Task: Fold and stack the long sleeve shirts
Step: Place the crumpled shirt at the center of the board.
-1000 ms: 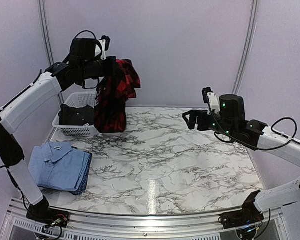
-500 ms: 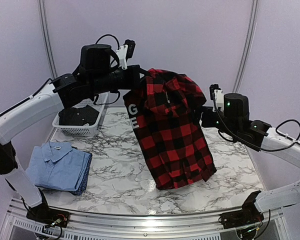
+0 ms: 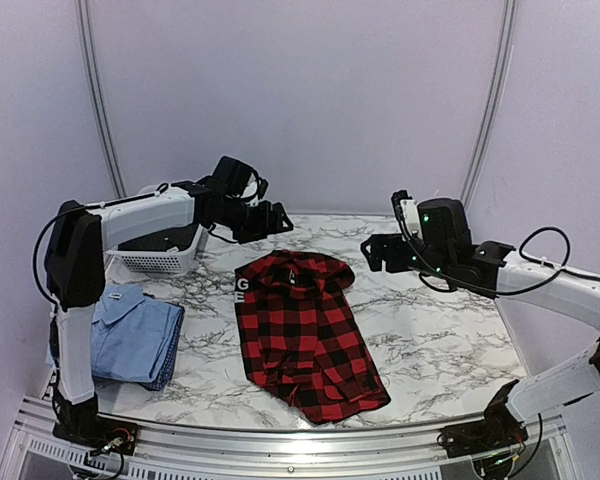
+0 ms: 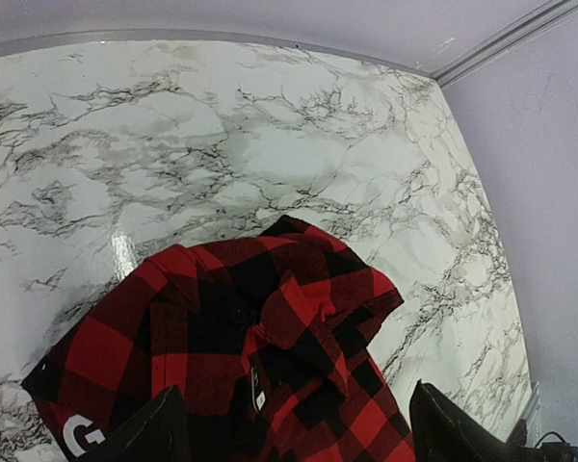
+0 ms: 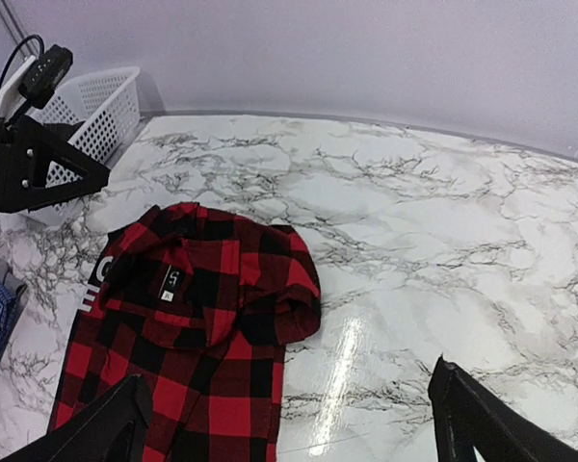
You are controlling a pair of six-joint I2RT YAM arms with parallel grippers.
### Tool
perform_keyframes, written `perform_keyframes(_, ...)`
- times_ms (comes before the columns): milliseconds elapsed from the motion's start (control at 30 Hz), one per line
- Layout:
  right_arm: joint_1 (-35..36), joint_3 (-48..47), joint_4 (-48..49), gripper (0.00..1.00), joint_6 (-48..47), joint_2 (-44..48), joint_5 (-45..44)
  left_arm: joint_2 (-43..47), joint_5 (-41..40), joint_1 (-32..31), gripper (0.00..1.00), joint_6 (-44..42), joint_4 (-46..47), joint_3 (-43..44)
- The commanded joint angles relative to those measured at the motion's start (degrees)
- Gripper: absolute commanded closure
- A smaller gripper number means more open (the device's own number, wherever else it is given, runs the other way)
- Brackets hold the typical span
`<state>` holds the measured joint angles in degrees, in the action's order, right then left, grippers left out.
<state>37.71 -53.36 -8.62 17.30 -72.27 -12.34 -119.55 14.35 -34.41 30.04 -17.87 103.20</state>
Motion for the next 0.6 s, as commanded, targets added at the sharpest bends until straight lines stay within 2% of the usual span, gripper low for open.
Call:
perform_keyframes(0, 0.56, 1.57, -1.54, 0.06, -0.33, -1.87, 5.54, 9.98, -4.22, -0.48, 0.17, -0.98, -2.12, -3.28)
perform_keyframes(167, 3.35, 3.65, -0.98, 0.14, 0.72, -4.03, 9.63, 17.00, -5.16, -2.14, 0.19, -1.09, -3.48, -17.33)
perform_keyframes(367, 14.26, 5.44, -5.48, 0.23, 2.47, -5.87, 8.15, 25.52, -5.27, -10.54, 0.26, -1.44, -4.47, -32.89)
perform_keyframes(433, 17.20, 6.54, -6.10, 0.26, 3.99, -5.27, 8.37, 27.39, -3.92, -12.75, 0.31, 0.14, -4.46, -36.85)
perform_keyframes(567, 22.86, 8.33, -7.77, 0.28, 6.94, -5.22, 7.13, 29.55, -3.71, -17.71, 0.33, 1.88, -4.46, -42.28)
